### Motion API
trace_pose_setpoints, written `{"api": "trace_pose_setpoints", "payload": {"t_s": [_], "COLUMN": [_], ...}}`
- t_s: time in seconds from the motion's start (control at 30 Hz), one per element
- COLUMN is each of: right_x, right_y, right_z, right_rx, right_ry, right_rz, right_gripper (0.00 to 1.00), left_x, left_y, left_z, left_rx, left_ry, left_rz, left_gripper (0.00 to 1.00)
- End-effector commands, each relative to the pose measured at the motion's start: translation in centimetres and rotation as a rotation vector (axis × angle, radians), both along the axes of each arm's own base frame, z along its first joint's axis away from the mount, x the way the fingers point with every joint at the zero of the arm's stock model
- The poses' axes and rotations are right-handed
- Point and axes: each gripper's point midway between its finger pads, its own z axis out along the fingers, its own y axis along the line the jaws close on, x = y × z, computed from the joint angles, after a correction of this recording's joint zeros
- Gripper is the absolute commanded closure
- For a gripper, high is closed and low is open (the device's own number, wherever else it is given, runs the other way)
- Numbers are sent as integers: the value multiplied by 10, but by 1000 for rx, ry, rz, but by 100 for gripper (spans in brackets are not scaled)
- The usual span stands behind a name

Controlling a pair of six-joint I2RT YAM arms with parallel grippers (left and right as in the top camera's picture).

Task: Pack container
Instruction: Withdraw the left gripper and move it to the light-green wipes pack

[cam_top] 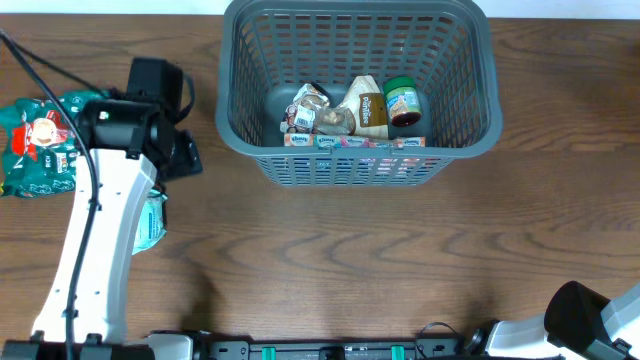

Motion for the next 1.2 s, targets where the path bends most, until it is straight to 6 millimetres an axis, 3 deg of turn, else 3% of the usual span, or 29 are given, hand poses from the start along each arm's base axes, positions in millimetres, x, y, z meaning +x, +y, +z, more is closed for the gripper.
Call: {"api": "trace_pose_setpoints", "payload": {"t_s": [0.0, 0.13, 0.33, 0.63, 0.9, 1.17], "right_x": [-1, -1, -1, -1, -1, -1], "right_y": [-2, -2, -2, -2, -2, -2], "right_z": [-2, -2, -2, -2, -2, -2], "right_rx": [0, 0, 0, 0, 0, 0], "right_ry": [6, 6, 6, 6, 6, 6], "right_rz": [-17, -17, -16, -17, -17, -17], "right_gripper": [1, 1, 1, 1, 1, 1], "left_x": [-15, -25, -48, -63, -54, -66], "left_y": [13, 23, 47, 38, 41, 38], "left_z": [-31, -72, -120, -178, -188, -185], "left_rx": [-45, -156, -167, -230, -215, -223], "left_ry": [51, 78, 111, 105, 54, 118], "left_rz": [103, 190, 274, 205, 159, 147], "left_gripper": [2, 1, 2, 2, 2, 1]}}
